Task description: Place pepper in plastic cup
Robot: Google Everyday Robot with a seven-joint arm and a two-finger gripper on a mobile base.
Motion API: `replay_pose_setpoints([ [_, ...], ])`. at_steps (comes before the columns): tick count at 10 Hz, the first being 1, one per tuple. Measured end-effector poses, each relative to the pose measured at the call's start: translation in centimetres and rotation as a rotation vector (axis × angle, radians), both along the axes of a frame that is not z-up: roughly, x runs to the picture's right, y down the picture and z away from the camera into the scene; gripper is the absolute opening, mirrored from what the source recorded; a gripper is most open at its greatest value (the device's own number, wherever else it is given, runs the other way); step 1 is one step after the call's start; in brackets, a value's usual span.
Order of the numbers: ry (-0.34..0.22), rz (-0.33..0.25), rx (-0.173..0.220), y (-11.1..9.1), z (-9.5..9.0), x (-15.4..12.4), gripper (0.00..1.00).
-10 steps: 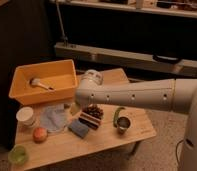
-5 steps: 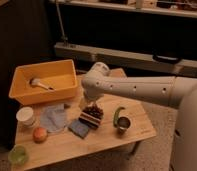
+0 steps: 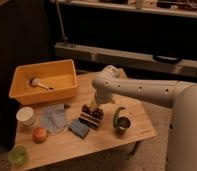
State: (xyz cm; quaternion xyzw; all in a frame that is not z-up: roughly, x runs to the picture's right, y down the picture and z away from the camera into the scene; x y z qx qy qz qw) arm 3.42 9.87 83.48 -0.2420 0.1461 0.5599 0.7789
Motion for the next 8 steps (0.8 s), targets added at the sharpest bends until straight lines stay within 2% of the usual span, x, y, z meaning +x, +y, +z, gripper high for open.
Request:
replay_pose_setpoints([
  [2,0.046,0.052,-0.039,1.5,1.1,1.6,0.8],
  [3,0.081,0.101,-0.054,2.3,1.3,3.0,0.8],
  [7,0.206,0.306,-0.064,4.1,2.2,7.2,0.8],
  [8,0.213,0.324,-0.061,4.1,2.5,7.6,0.8],
])
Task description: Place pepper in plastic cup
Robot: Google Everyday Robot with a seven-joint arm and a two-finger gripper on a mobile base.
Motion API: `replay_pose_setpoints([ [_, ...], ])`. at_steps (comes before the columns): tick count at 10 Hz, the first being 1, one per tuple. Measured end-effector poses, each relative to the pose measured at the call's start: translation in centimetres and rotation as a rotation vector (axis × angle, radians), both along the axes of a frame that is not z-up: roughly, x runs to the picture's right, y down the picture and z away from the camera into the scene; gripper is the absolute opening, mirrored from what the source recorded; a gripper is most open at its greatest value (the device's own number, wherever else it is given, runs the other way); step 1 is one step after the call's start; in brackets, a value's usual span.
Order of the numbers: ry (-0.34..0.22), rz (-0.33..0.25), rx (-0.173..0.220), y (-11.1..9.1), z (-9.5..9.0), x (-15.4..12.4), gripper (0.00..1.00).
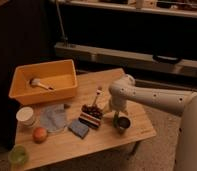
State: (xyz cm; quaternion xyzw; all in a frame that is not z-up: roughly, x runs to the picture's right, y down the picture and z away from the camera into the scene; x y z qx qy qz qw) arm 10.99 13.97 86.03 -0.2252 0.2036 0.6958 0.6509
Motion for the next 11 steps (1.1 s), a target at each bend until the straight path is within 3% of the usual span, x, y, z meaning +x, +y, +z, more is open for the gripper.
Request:
replay_pose_setpoints([
  [4,0.022,0.058,0.028,-1.8,2.1,0.8,0.78],
  [7,0.033,0.077,0.006,-2.0,3.6,0.7,0.49],
  [11,0.006,0.089,-0.041,-1.6,5.0,0.0,0.08],
])
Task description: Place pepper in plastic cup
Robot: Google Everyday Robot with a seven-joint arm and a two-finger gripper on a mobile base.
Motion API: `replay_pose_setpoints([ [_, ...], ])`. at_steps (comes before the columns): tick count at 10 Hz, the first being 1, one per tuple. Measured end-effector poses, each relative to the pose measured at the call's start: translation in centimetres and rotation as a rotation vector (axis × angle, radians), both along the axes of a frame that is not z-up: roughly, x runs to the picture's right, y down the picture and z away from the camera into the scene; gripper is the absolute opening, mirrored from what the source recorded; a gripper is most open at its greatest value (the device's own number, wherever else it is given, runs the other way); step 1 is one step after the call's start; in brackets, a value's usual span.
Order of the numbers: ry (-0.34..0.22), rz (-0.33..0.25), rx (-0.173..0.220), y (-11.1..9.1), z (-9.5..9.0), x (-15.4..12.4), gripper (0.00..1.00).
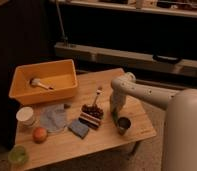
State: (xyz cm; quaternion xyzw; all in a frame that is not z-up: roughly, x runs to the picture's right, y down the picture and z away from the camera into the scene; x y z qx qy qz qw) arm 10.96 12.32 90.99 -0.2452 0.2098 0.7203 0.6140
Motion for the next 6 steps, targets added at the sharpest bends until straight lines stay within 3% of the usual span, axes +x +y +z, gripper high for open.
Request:
replay_pose_setpoints([
  [2,-0.018,-0.012,0.041,-1.1,-0.8,-0.6,0.0],
  [3,-0.029,-0.026,0.082,-2.3,-1.8,-1.0,0.0],
  [6,-0.114,-0.08,0.252,-6.9,-6.8,-3.3,0.0],
])
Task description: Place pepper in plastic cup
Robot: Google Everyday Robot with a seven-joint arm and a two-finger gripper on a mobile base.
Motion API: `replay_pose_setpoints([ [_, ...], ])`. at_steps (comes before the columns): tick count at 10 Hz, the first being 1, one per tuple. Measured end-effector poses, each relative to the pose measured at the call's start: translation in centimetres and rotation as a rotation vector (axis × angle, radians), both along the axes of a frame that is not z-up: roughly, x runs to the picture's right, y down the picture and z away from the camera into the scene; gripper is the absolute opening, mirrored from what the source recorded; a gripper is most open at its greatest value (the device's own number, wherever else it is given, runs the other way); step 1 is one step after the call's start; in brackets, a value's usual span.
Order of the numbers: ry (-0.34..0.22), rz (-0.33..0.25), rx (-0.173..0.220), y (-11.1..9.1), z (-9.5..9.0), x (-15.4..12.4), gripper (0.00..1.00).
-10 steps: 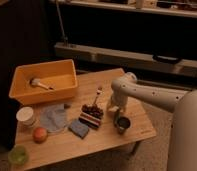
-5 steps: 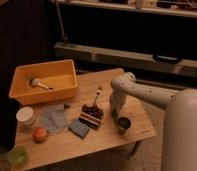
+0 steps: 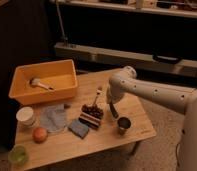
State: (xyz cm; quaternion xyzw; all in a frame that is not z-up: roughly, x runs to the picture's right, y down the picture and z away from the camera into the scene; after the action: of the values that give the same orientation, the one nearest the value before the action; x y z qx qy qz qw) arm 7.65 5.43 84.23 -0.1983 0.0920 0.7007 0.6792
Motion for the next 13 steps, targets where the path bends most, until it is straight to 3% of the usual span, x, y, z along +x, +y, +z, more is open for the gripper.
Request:
replay_pose_setpoints([
  [1,-0.064,-0.051,0.077,-1.8,-2.1,-1.9,0.0],
  [3,-0.189,-0.132,0.174,-3.6,-4.5,-6.9,0.0],
  [4,-0.277,-0.188,0.233,-4.5,-6.2,-10.6,0.0],
  [9,-0.654,-0.352,0.4,-5.4,-13.6,-24.5,0.0],
  [11,-0.709,-0.371,0.424,-5.3,-14.9,-26.3,0.0],
  [13,-0.707,-0.369,0.423,-5.3,-14.8,-26.2,0.0],
])
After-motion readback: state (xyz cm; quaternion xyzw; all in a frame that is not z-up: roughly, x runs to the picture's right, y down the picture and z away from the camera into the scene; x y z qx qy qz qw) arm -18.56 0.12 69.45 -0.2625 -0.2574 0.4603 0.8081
